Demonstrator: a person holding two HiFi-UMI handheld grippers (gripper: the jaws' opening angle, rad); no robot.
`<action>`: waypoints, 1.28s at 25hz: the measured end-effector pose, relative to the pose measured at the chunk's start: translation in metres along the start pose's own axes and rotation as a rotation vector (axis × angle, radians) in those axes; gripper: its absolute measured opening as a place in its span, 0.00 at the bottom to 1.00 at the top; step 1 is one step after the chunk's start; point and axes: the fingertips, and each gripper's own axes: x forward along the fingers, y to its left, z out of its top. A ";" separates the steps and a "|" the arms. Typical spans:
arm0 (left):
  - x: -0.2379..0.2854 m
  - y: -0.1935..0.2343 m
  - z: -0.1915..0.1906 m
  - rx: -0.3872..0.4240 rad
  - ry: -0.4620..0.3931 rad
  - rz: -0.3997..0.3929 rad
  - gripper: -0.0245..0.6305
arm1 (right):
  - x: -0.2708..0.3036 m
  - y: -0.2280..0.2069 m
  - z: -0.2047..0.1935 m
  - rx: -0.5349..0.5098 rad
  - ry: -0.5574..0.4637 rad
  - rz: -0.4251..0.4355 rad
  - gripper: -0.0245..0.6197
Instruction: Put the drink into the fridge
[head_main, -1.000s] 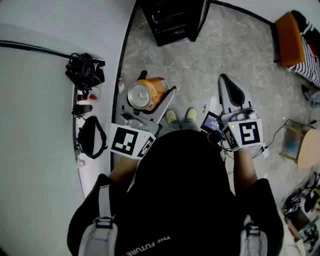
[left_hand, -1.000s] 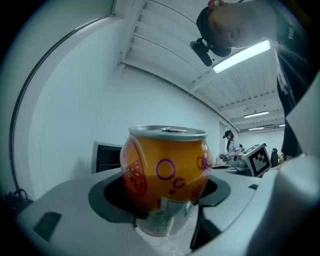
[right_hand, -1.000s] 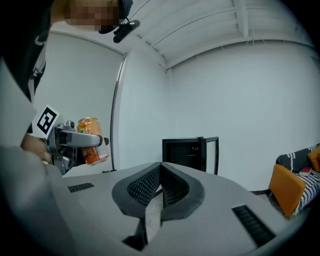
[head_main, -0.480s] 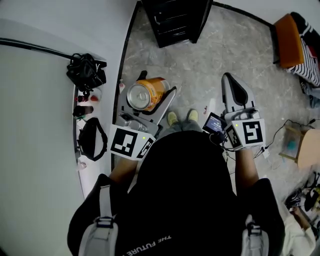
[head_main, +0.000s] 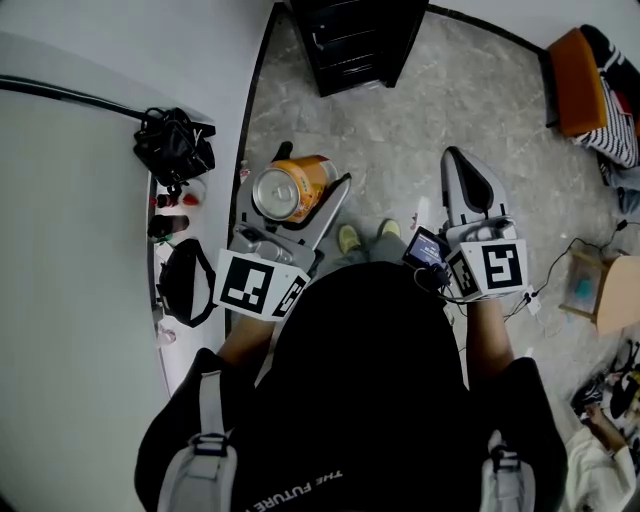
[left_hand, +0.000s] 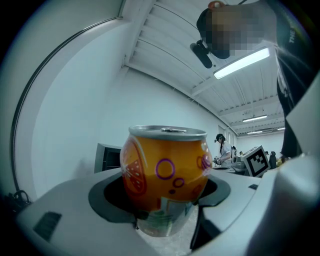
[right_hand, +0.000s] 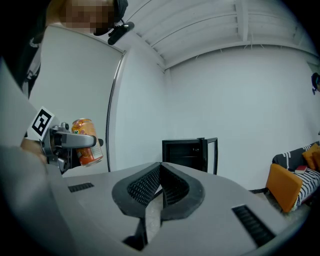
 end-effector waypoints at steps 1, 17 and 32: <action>0.000 0.002 0.001 0.002 0.000 -0.001 0.56 | 0.001 0.000 0.000 -0.002 0.005 -0.006 0.06; -0.008 0.020 0.004 0.007 -0.008 -0.015 0.56 | 0.012 0.018 0.010 -0.001 -0.012 -0.017 0.06; -0.010 0.018 0.009 0.015 -0.033 -0.016 0.56 | 0.012 0.017 0.023 -0.018 -0.050 -0.011 0.06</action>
